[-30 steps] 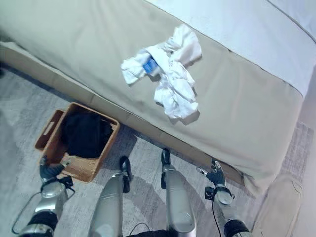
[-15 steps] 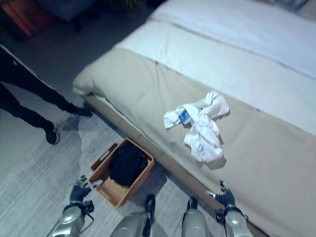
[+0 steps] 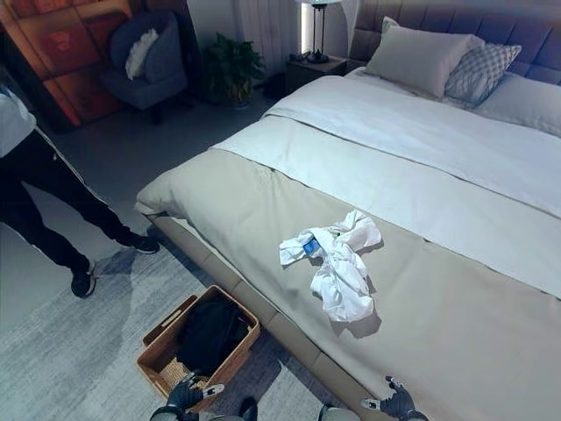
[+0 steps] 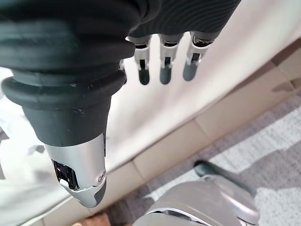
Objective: Pick up clothes into the bucket
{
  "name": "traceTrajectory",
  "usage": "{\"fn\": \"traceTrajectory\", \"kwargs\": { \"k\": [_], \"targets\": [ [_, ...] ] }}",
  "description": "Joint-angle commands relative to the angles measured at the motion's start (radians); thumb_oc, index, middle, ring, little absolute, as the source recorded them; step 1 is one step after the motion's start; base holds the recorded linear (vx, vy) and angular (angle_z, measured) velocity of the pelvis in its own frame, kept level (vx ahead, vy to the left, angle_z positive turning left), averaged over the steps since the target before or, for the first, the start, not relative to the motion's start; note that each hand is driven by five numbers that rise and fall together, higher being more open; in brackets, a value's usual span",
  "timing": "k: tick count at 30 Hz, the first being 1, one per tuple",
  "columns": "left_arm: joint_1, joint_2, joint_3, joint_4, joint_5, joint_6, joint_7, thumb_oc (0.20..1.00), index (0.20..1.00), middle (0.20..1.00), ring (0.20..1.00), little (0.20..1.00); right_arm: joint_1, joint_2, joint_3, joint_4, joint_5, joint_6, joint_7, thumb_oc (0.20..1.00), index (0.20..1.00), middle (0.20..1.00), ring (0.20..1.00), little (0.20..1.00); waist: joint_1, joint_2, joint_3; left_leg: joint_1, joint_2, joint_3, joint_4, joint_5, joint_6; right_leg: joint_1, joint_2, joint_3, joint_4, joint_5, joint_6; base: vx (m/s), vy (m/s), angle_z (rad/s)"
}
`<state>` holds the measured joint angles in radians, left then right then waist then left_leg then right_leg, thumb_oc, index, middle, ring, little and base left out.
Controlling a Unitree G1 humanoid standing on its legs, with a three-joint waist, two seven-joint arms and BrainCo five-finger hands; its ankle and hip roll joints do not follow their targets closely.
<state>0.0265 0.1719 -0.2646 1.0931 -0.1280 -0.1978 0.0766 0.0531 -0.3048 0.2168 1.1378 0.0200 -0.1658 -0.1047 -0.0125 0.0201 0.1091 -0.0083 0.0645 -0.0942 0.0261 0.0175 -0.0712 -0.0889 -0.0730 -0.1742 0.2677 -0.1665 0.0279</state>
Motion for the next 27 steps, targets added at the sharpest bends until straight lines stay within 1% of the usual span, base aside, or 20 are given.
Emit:
{"fn": "traceTrajectory", "kwargs": {
  "k": [1, 2, 4, 11, 15, 18, 21, 23, 27],
  "targets": [
    [-0.013, -0.004, -0.040, -0.034, 0.143, -0.013, -0.026, 1.000, 1.000, 1.000, 1.000, 1.000, -0.033, -0.001, 0.017, -0.001, -0.011, -0.005, -0.025, 1.000, 1.000, 1.000, 1.000, 1.000, -0.024, -0.048, 0.033, 0.013, -0.056, 0.019, 0.063, -0.056, 0.001, 0.144, -0.023, 0.007, -0.213, 0.110, 0.062, 0.03, -0.005, -0.03],
    [-0.013, -0.004, -0.040, -0.034, 0.143, -0.013, -0.026, 1.000, 1.000, 1.000, 1.000, 1.000, -0.033, -0.001, 0.017, -0.001, -0.011, -0.005, -0.025, 1.000, 1.000, 1.000, 1.000, 1.000, -0.024, -0.048, 0.033, 0.013, -0.056, 0.020, 0.063, -0.056, 0.001, 0.144, -0.023, 0.007, -0.213, 0.110, 0.062, 0.04, -0.007, -0.02],
    [-0.014, -0.002, -0.009, -0.012, 0.132, -0.001, 0.002, 1.000, 1.000, 1.000, 1.000, 1.000, -0.029, 0.012, 0.004, -0.002, 0.016, -0.008, -0.029, 1.000, 1.000, 1.000, 1.000, 1.000, -0.025, -0.049, 0.024, 0.026, -0.054, 0.019, 0.058, -0.059, 0.001, 0.155, -0.023, 0.004, -0.216, 0.107, 0.063, 0.04, -0.002, -0.01],
    [-0.018, 0.011, 0.030, 0.039, 0.129, 0.001, 0.026, 1.000, 1.000, 1.000, 1.000, 1.000, -0.049, 0.023, 0.014, -0.014, 0.028, -0.007, -0.034, 1.000, 1.000, 1.000, 1.000, 1.000, -0.023, -0.048, 0.016, 0.041, -0.057, 0.023, 0.046, -0.066, 0.005, 0.166, -0.026, 0.001, -0.221, 0.109, 0.066, 0.03, 0.023, 0.01],
    [-0.009, 0.013, 0.060, 0.067, 0.112, 0.007, 0.045, 1.000, 1.000, 1.000, 1.000, 1.000, -0.075, 0.019, 0.003, -0.031, 0.036, -0.009, -0.057, 1.000, 1.000, 1.000, 1.000, 1.000, -0.022, -0.048, 0.019, 0.040, -0.060, 0.024, 0.044, -0.070, 0.008, 0.163, -0.028, 0.005, -0.224, 0.113, 0.069, 0.02, 0.028, 0.00],
    [0.002, 0.014, 0.062, 0.069, 0.114, 0.006, 0.050, 1.000, 1.000, 1.000, 1.000, 1.000, -0.092, 0.009, -0.005, -0.061, 0.047, -0.015, -0.070, 1.000, 1.000, 1.000, 1.000, 1.000, -0.021, -0.049, 0.022, 0.038, -0.062, 0.027, 0.043, -0.071, 0.010, 0.161, -0.029, 0.009, -0.226, 0.116, 0.070, 0.01, 0.031, -0.01],
    [0.015, 0.010, 0.056, 0.056, 0.109, 0.000, 0.065, 1.000, 1.000, 1.000, 1.000, 1.000, -0.150, -0.018, -0.020, -0.131, 0.037, -0.029, -0.120, 1.000, 1.000, 1.000, 1.000, 1.000, -0.016, -0.051, 0.035, 0.021, -0.066, 0.029, 0.046, -0.072, 0.015, 0.139, -0.033, 0.013, -0.217, 0.119, 0.076, -0.01, 0.041, -0.01],
    [0.019, 0.009, 0.041, 0.031, 0.100, -0.009, 0.083, 1.000, 1.000, 1.000, 1.000, 1.000, -0.193, -0.029, -0.036, -0.138, 0.038, -0.037, -0.160, 1.000, 1.000, 1.000, 1.000, 1.000, -0.010, -0.052, 0.045, 0.009, -0.069, 0.027, 0.048, -0.071, 0.018, 0.126, -0.036, 0.014, -0.210, 0.121, 0.078, -0.02, 0.038, -0.04],
    [0.017, 0.013, -0.002, -0.043, 0.083, -0.022, 0.111, 1.000, 1.000, 1.000, 1.000, 1.000, -0.301, -0.067, -0.032, -0.182, -0.012, -0.033, -0.239, 1.000, 1.000, 1.000, 1.000, 1.000, 0.006, -0.052, 0.087, -0.040, -0.079, 0.015, 0.061, -0.065, 0.025, 0.075, -0.040, 0.016, -0.183, 0.123, 0.079, -0.08, 0.032, 0.00]
  ]
}}
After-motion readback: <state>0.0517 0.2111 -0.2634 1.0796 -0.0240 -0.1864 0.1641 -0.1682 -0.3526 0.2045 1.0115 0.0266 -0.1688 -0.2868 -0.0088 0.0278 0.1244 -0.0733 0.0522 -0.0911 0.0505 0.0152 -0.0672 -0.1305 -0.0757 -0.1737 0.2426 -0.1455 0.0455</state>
